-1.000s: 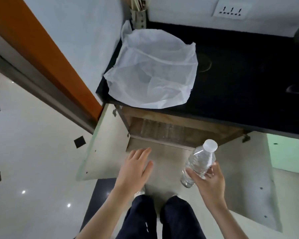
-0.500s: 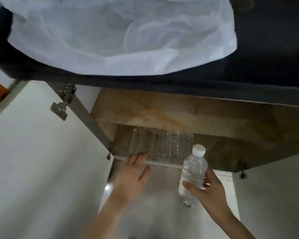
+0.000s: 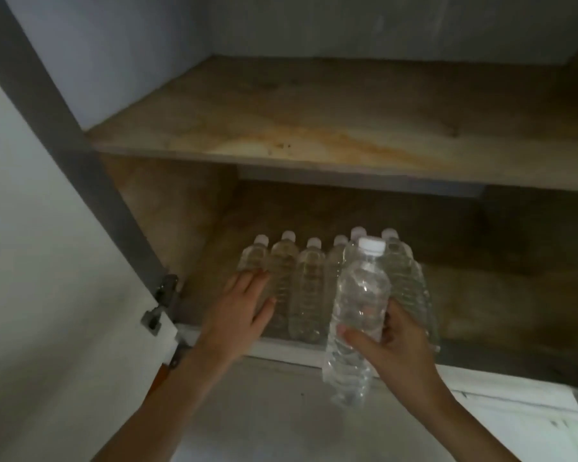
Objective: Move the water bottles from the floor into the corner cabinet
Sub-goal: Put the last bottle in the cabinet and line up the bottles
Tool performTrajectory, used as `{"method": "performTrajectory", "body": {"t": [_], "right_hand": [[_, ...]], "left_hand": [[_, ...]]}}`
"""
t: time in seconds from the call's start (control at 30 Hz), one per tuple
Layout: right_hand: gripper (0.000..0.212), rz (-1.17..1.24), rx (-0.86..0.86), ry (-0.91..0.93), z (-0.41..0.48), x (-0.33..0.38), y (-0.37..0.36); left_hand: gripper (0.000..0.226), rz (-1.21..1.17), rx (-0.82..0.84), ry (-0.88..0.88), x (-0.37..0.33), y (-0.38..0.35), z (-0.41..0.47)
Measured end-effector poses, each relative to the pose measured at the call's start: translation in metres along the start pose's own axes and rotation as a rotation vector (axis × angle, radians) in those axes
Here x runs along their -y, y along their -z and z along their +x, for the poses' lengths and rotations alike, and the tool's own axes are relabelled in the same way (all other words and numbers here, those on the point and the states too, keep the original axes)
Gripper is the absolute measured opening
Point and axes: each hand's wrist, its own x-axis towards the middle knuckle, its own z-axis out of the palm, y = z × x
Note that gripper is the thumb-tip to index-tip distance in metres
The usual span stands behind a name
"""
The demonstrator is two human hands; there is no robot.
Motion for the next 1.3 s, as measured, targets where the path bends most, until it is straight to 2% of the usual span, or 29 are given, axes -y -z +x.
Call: {"method": "performTrajectory", "body": {"t": [0.13,0.2,0.33,0.53,0.63,0.77,1.07,1.3], "right_hand": [[0.049,-0.040,0.038,0.004,0.008,0.027,-0.009],[0.038,-0.056,0.064,0.009,0.017,0.044,-0.010],[0.024,-0.224,0.109,0.047,0.052,0.067,-0.015],[0.049,-0.562,0.052,-0.007,0.094,0.070,-0.041],[0.055,-0.673,0.065,-0.052,0.105,0.072,-0.049],[0.082,-0.825,0.076,-0.061,0.115,0.070,-0.060],[0.078,-1.060,-0.001,-0.038,0.122,0.067,-0.074],[0.065,-1.033,-0.020,0.005,0.115,0.067,-0.075]], "left_hand": [[0.058,-0.033,0.014,0.010,0.007,0.007,0.000],[0.060,-0.027,0.014,-0.009,0.010,0.012,0.002],[0.048,-0.054,-0.016,0.012,0.016,0.013,0.014],[0.045,-0.111,-0.052,0.037,0.022,-0.002,0.022],[0.045,-0.120,-0.057,0.035,0.026,-0.010,0.025],[0.047,-0.139,-0.071,0.027,0.030,-0.021,0.028],[0.060,-0.147,-0.072,0.007,0.038,-0.042,0.031],[0.058,-0.126,-0.042,-0.007,0.043,-0.047,0.028]]}}
